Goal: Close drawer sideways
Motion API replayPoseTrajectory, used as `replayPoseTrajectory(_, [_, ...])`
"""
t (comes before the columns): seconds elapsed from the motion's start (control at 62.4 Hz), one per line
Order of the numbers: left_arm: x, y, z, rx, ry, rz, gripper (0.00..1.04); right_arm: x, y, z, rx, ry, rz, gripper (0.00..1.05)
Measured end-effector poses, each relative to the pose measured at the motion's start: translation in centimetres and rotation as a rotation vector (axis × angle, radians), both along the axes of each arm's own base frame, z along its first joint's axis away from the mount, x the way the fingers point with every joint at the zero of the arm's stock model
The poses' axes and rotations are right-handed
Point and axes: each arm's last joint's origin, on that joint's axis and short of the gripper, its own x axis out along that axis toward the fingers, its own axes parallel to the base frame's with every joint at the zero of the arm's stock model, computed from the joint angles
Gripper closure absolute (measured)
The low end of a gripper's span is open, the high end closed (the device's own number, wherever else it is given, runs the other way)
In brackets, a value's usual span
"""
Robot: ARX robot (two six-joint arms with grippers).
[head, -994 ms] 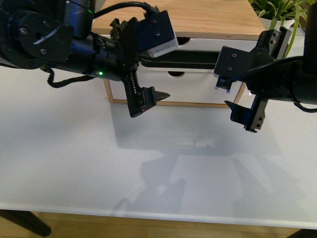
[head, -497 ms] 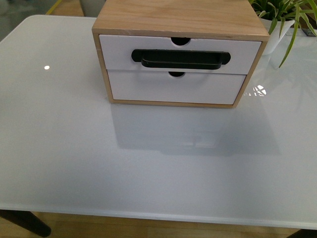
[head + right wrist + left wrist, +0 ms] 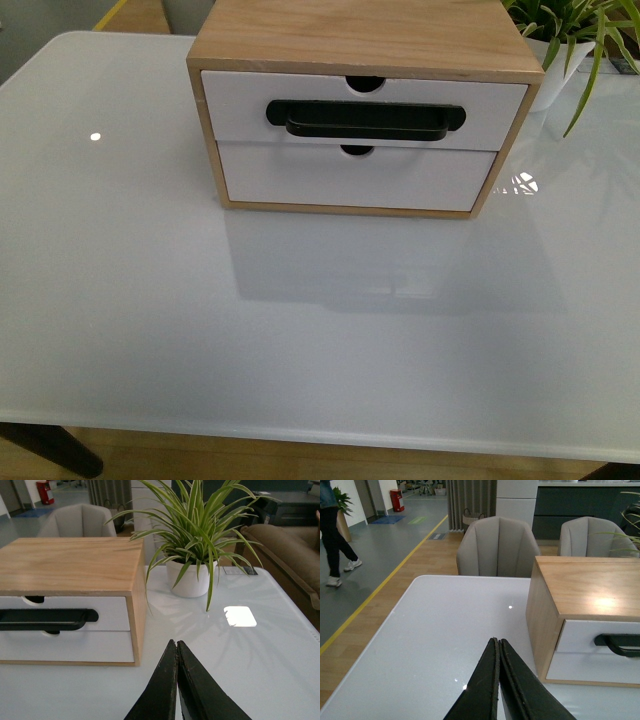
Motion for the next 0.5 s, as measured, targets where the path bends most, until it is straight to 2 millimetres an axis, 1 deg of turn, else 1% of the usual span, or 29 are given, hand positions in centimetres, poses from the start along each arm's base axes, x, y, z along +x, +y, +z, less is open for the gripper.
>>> replayPoseTrajectory(0.241, [-2.9, 0.0, -1.0, 0.000, 0.003, 0.005, 1.03, -2.5, 0.0, 0.1, 0.000, -0.003, -0.001, 1.03])
replayPoseTrajectory(0.337, [-3.6, 0.0, -1.6, 0.000, -0.015, 0.003, 1.03, -3.0, 0.0, 0.5, 0.000, -0.015, -0.001, 1.03])
replayPoseTrajectory(0.385, [-4.0, 0.0, -2.1, 0.000, 0.005, 0.003, 1.03, -3.4, 0.0, 0.7, 0.001, -0.021, -0.001, 1.03])
replayPoseTrajectory(0.497, [-4.6, 0.0, -1.8, 0.000, -0.009, 0.004, 1.03, -3.9, 0.0, 0.8, 0.001, -0.025, -0.001, 1.03])
